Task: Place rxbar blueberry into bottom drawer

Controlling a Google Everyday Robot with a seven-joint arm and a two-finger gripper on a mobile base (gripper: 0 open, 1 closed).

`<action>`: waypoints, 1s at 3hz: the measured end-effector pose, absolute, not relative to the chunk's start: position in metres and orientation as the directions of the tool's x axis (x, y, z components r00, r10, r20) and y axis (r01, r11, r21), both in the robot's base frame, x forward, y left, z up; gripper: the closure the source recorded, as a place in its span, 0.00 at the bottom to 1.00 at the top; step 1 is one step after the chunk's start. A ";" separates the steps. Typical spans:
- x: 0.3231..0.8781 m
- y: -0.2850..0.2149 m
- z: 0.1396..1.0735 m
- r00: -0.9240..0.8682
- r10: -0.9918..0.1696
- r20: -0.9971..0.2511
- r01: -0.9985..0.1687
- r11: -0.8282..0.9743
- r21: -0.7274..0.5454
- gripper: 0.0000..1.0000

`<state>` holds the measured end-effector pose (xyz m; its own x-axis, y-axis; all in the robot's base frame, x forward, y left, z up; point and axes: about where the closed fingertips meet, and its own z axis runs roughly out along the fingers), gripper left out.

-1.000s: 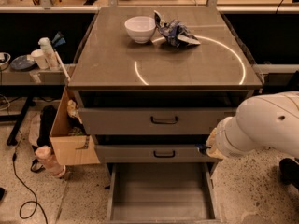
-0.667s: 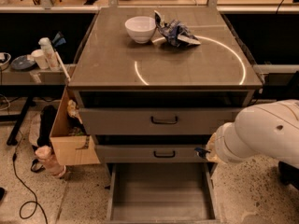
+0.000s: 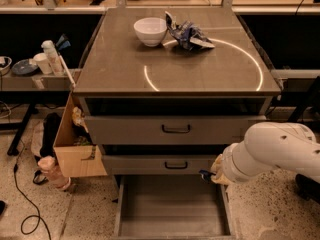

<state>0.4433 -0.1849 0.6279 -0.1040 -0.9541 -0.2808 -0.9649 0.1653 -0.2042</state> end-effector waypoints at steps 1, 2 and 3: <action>0.443 -0.178 0.599 -0.081 -0.949 -0.306 -0.982 0.129 -0.139 1.00; 0.442 -0.178 0.599 -0.078 -0.947 -0.310 -0.982 0.126 -0.138 1.00; 0.440 -0.176 0.595 -0.056 -0.938 -0.343 -0.986 0.107 -0.131 1.00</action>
Offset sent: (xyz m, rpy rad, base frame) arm 0.0001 0.0057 -0.0227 0.0276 0.0499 0.0353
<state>0.4398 -0.1756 0.5951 -0.0562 -0.9378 -0.3426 -0.9856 0.1070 -0.1310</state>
